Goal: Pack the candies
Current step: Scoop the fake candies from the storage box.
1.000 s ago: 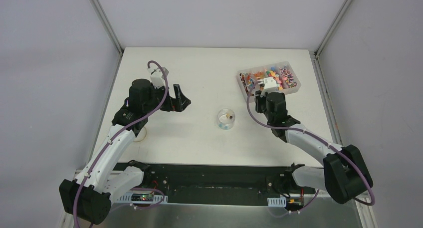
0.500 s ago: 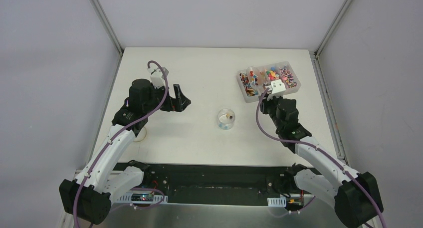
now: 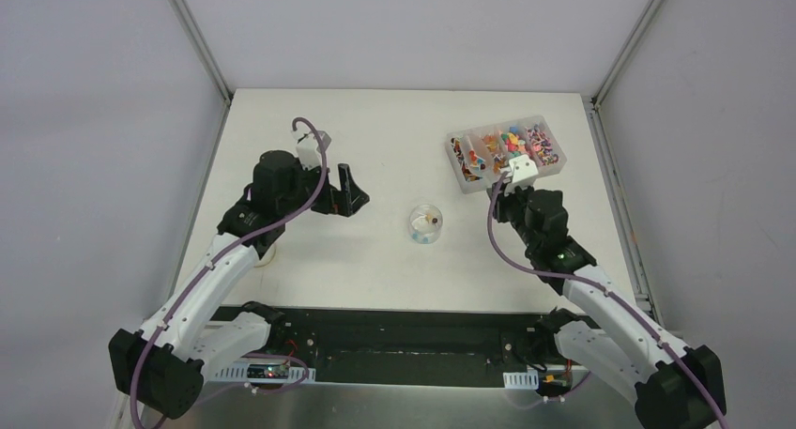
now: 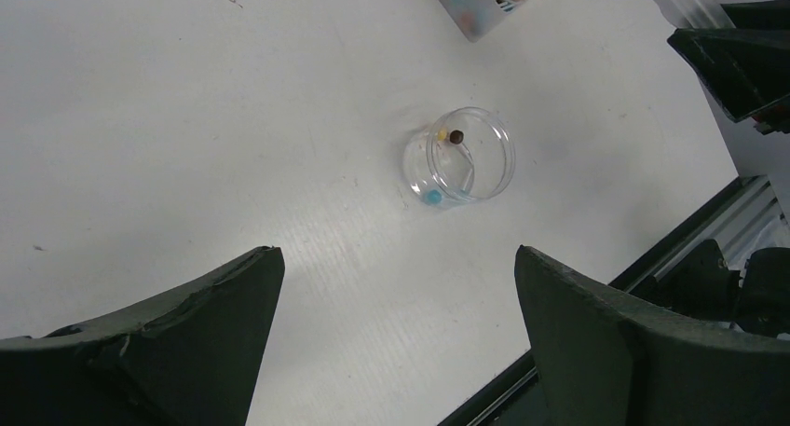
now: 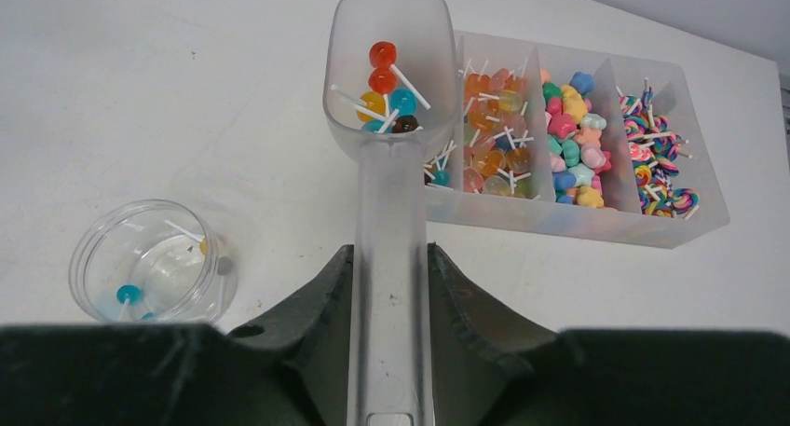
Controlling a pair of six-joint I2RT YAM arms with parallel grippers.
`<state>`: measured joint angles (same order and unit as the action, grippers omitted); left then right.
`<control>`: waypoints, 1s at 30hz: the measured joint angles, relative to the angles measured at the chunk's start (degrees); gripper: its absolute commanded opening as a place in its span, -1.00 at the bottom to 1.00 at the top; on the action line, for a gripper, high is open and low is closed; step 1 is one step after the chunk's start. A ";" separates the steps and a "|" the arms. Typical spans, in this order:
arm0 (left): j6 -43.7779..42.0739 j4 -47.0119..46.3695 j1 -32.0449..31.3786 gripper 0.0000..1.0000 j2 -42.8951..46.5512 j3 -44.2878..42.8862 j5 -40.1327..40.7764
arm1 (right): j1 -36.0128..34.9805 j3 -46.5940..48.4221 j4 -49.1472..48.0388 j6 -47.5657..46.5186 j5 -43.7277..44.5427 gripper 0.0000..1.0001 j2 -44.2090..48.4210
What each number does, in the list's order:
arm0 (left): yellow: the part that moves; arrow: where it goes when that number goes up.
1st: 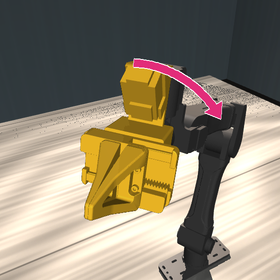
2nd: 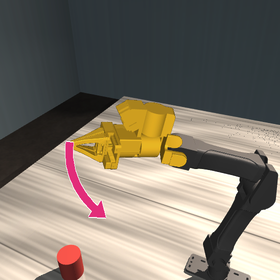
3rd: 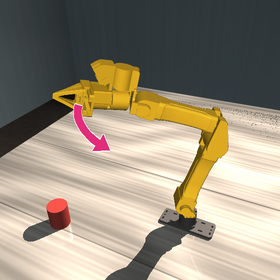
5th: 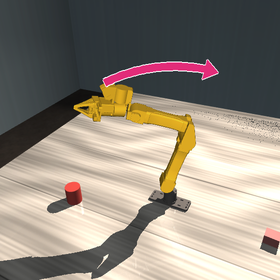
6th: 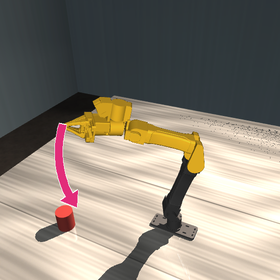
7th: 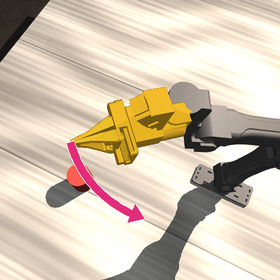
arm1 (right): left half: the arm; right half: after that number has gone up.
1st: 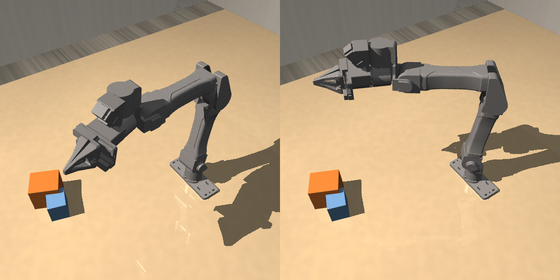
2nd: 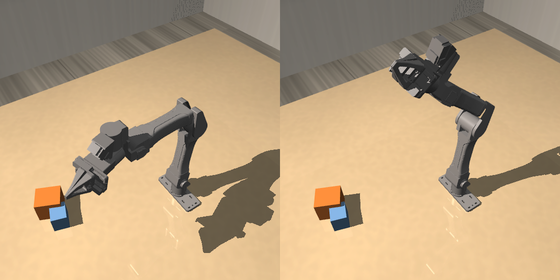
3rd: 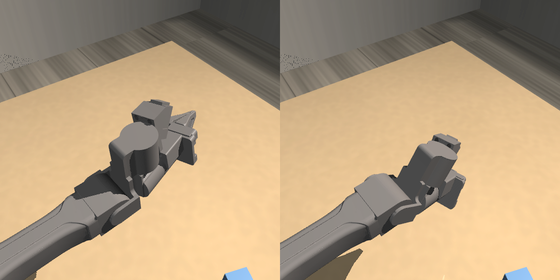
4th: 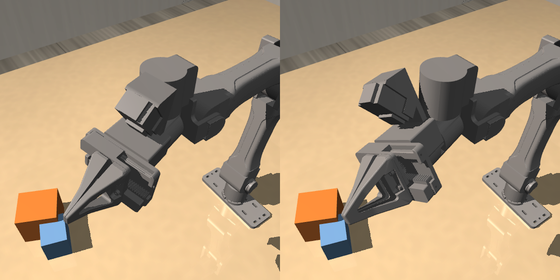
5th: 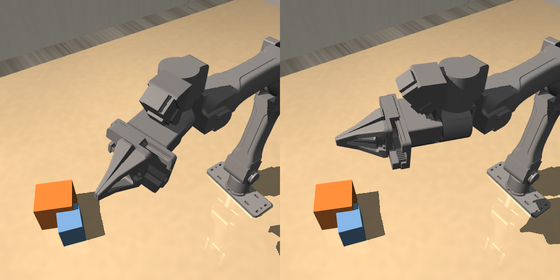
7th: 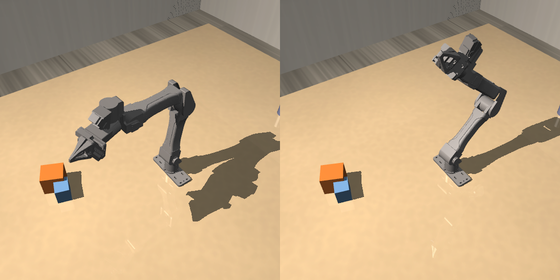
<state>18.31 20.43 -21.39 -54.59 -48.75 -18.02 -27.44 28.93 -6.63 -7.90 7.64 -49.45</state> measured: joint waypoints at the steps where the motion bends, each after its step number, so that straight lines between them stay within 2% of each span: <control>1: 0.02 -0.02 -0.28 0.98 -0.20 0.00 0.00 | -0.09 0.35 0.98 -0.15 -0.07 -1.00 0.39; 12: 0.15 -0.55 -0.48 0.98 -6.16 -1.16 -0.61 | -0.17 1.70 6.27 -0.37 -1.64 -1.00 5.40; 19: 0.04 -1.03 -3.96 0.98 -11.47 -1.57 -1.70 | -0.24 1.70 9.99 -0.35 -3.72 -1.00 6.56; 30: -0.44 -1.27 -4.46 0.98 -11.69 -1.55 -1.88 | -1.88 1.70 11.32 -0.35 -5.35 -1.00 7.06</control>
<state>17.87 19.16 -25.85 -66.28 -50.30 -19.90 -29.32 30.63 4.69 -8.25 2.28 -42.39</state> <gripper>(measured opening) 0.992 0.314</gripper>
